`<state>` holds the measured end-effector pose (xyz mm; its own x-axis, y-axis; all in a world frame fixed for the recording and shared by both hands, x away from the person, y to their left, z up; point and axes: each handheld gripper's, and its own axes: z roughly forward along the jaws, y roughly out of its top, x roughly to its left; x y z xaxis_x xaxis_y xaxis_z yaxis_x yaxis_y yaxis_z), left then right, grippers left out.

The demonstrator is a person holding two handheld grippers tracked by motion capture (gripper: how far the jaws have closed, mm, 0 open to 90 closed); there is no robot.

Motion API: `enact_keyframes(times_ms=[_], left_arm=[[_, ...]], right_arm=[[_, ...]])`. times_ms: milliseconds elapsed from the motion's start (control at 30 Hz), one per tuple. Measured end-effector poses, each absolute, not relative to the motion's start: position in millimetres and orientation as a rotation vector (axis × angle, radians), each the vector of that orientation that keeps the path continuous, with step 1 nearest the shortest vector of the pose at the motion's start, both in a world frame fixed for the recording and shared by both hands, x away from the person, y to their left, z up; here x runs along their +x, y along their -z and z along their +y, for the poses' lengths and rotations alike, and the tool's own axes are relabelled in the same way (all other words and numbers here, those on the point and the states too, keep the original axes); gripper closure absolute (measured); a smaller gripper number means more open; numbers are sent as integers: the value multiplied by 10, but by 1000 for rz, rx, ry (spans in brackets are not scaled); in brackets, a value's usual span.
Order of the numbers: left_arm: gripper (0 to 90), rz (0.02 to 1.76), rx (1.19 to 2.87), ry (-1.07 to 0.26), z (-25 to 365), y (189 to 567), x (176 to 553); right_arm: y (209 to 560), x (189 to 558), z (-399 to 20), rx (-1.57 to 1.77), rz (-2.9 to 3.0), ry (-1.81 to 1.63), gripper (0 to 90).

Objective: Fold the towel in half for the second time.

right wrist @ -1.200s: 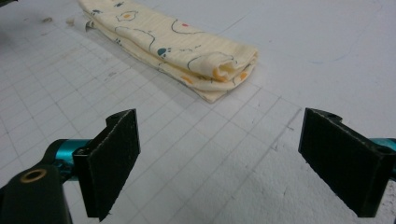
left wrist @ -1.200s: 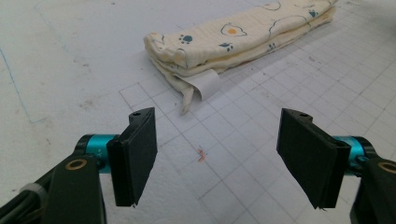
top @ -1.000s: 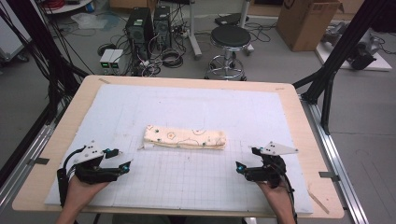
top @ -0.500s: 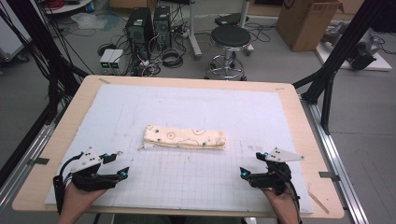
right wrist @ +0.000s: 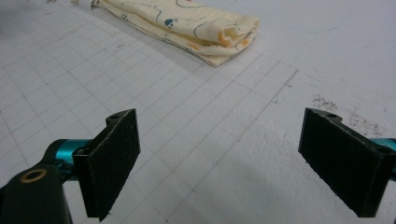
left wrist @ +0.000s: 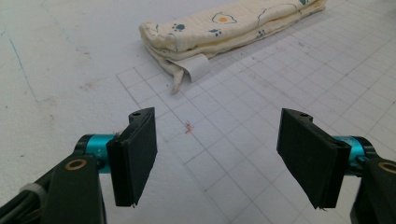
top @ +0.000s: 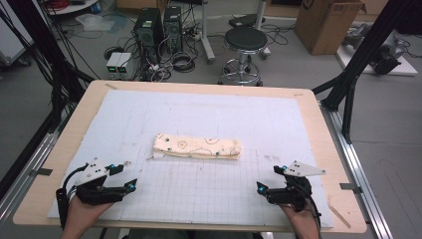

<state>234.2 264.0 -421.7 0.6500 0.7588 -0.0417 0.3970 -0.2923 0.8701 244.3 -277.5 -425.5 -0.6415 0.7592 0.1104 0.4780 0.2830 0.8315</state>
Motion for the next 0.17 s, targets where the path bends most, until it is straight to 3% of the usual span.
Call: enact_keyframes(times_ms=[167], left_arm=[[291,906,1917,-472,2630,4218,2345]], right_arm=[[4254,2447,-2762,1120,2243,-1293,120]])
